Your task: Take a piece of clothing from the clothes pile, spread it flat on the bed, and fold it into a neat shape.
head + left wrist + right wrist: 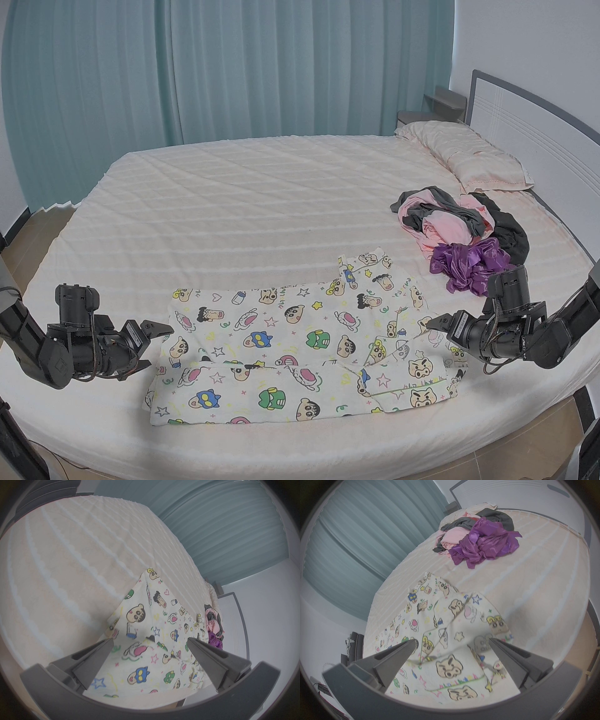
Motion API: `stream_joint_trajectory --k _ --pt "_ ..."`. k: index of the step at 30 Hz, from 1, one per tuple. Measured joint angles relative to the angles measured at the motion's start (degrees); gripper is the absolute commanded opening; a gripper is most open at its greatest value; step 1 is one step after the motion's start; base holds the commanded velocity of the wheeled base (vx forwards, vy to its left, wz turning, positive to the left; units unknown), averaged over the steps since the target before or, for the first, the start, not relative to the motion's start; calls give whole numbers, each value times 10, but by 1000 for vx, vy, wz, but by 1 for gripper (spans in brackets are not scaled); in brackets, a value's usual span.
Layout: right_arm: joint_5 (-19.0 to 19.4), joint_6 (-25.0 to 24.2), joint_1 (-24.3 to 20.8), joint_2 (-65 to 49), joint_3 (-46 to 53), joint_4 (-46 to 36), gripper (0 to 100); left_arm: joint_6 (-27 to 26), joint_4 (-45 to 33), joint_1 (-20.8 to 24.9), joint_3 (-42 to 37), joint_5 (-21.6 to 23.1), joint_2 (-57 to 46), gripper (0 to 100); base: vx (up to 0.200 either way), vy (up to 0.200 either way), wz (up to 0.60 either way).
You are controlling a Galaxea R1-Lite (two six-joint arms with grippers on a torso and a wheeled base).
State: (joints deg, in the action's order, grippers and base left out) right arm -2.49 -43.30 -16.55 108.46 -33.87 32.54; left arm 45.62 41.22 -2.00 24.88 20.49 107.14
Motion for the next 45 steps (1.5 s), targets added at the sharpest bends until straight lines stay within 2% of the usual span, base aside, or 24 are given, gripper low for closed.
stream_joint_trajectory --k 3,29,35,42,45 --pt "0 0 1 -1 0 0 100 -1 0 0 0 0 2 100 200 0 0" --pt "0 2 2 -1 0 -1 100 1 0 0 -1 -2 19 100 0 -23 0" --pt "0 2 2 0 1 -1 100 1 0 2 -1 -18 20 100 0 0 0" --pt "0 3 2 0 1 -1 100 -1 5 7 40 -45 25 100 0 0 0" --pt "0 2 2 0 1 -1 100 -16 4 5 89 -52 42 100 0 0 0"
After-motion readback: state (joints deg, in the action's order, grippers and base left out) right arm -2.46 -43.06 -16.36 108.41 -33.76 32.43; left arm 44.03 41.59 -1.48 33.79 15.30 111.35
